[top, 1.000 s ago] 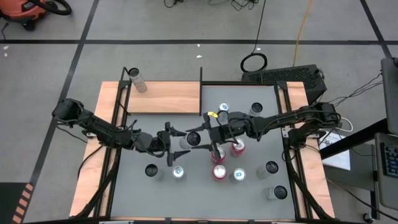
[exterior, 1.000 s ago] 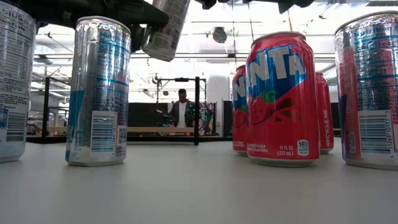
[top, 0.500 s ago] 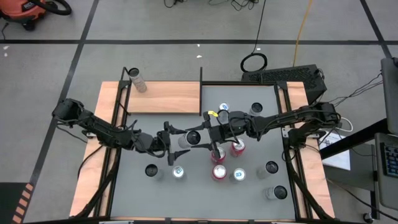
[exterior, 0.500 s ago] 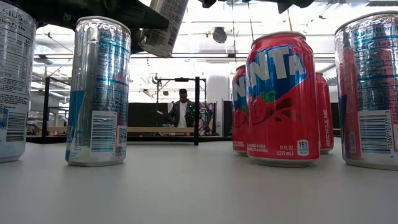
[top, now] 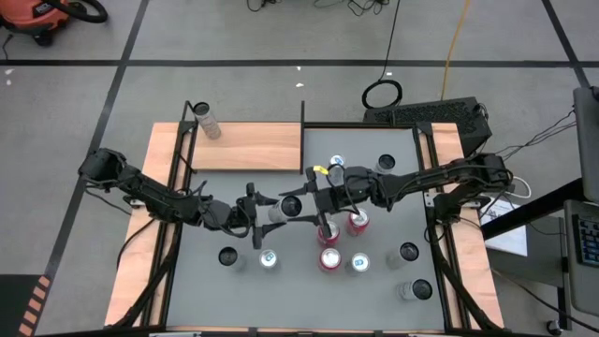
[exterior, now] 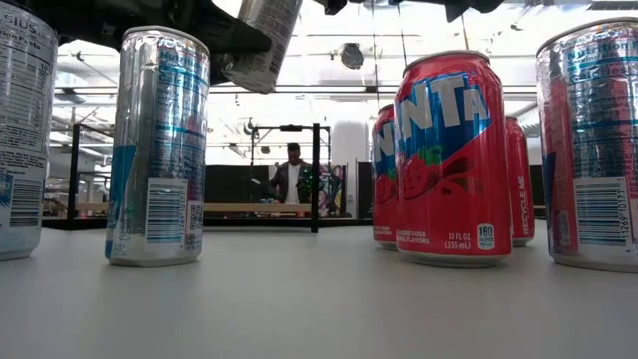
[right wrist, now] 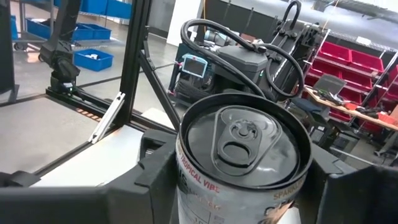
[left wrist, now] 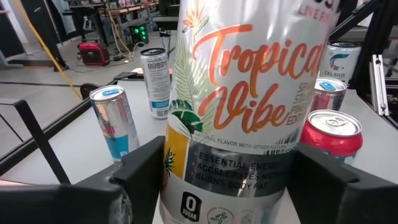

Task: Place canned beverage on shelf
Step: Put the top white-yellow soda can on the shelf aligned with the other white-yellow soda can

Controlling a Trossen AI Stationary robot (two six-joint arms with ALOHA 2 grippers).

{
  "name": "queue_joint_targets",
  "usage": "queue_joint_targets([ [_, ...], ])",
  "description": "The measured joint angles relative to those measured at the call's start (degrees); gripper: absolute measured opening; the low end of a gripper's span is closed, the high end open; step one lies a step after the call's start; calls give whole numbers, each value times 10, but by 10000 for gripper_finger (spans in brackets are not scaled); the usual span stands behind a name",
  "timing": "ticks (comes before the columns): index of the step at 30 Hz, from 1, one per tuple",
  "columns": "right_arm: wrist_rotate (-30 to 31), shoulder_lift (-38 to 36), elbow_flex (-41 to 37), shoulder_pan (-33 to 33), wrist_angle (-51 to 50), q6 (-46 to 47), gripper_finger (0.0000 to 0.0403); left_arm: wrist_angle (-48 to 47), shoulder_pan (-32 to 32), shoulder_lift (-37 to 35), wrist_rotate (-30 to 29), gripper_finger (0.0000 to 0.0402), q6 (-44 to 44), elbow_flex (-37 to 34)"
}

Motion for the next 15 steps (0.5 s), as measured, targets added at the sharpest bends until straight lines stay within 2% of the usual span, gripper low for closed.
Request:
queue_joint_targets([
  [8,4,0,1,0,-1,38,246,0,0,0,-5,269,0,0],
  [15,61,-1,2,3,-15,50,292,1,0,0,-20,268,9,0],
])
